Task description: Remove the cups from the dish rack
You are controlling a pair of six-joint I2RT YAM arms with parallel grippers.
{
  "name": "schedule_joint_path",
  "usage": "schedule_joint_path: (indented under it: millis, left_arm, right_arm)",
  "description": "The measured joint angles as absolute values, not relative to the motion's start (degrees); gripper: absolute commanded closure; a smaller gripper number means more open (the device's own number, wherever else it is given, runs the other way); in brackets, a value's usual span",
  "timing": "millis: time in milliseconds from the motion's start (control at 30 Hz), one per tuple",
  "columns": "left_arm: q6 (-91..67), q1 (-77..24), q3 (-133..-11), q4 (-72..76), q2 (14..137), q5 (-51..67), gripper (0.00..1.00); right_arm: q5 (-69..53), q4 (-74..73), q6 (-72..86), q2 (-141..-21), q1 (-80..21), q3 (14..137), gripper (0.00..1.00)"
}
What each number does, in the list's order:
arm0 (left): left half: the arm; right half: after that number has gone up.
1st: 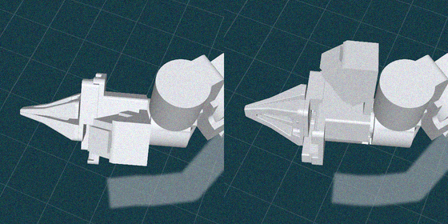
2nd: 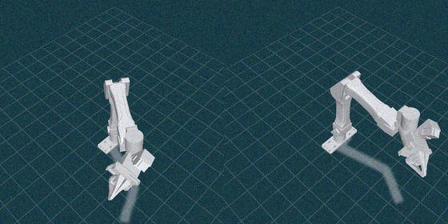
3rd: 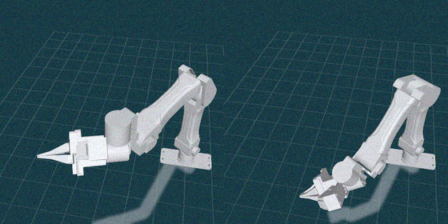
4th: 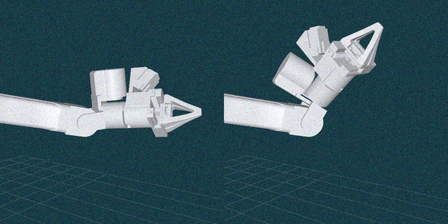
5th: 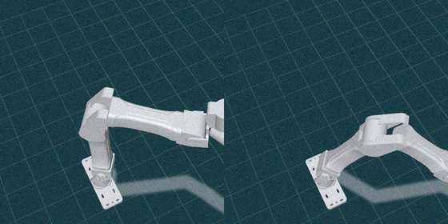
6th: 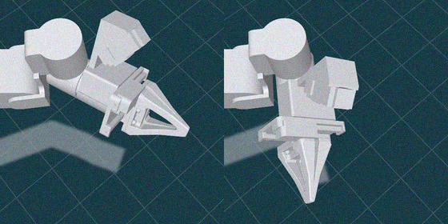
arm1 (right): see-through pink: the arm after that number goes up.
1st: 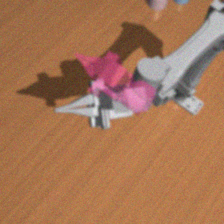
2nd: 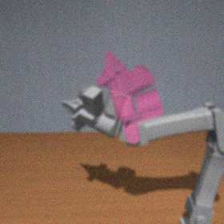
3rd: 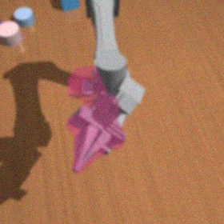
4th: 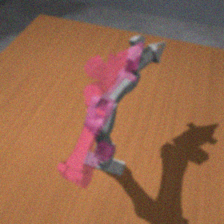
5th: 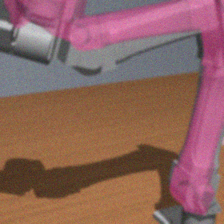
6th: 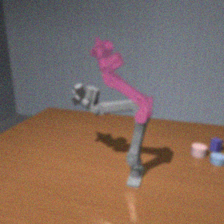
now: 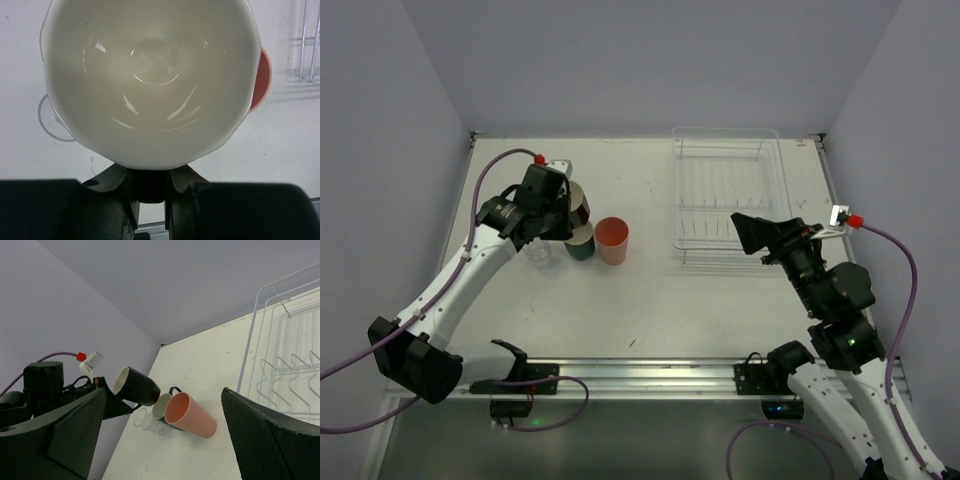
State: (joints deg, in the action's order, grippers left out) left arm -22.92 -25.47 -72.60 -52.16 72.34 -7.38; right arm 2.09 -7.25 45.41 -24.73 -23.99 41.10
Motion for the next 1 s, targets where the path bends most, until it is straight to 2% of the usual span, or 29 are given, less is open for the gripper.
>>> schedule_joint_path:
  millis: [1000]
  left_arm:
    - [-22.9,-26.7,-66.6,-51.3,73.6,-9.4,1.0]
  right_arm:
    - [2.3,-9.4,45.3,-24.6,-24.0,42.4,0.01]
